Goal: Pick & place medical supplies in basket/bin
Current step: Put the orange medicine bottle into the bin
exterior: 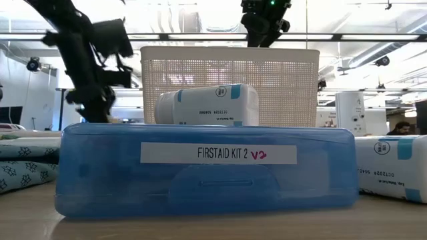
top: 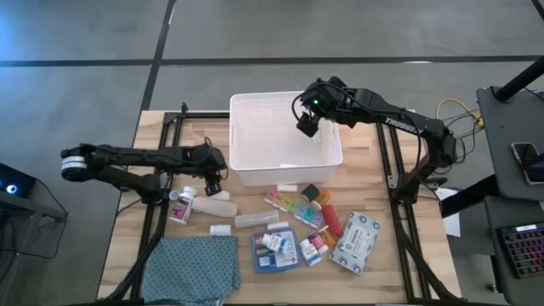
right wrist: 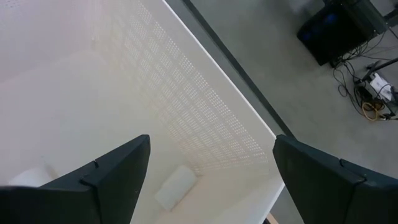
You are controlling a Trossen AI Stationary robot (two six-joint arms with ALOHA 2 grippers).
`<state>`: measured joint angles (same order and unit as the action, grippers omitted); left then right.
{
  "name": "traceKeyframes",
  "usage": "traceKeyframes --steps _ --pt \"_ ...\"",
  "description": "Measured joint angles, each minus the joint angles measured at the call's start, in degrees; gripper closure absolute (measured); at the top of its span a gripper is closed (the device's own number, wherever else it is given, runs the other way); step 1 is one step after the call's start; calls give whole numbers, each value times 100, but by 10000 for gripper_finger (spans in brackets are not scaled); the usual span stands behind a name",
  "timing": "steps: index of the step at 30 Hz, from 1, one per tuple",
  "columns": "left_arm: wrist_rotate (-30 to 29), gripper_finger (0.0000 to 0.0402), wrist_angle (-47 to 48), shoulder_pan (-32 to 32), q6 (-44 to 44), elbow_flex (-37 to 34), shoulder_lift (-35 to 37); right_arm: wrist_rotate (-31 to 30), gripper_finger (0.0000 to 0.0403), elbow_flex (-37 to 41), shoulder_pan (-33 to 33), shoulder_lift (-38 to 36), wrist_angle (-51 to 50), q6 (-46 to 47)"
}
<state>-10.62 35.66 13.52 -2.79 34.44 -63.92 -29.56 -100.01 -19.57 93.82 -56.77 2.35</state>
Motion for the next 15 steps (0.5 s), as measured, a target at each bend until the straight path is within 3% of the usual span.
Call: traceKeyframes --steps 8,12,15 --pt "-116 230 925 -9 -779 1067 1451 0 74 2 -65 0 9 -105" --pt "-1047 232 848 -8 -1223 1776 1841 -4 74 4 -144 0 46 -105" --pt "-1403 232 -35 -2 -1181 2186 1880 -7 74 4 -173 0 98 -105"
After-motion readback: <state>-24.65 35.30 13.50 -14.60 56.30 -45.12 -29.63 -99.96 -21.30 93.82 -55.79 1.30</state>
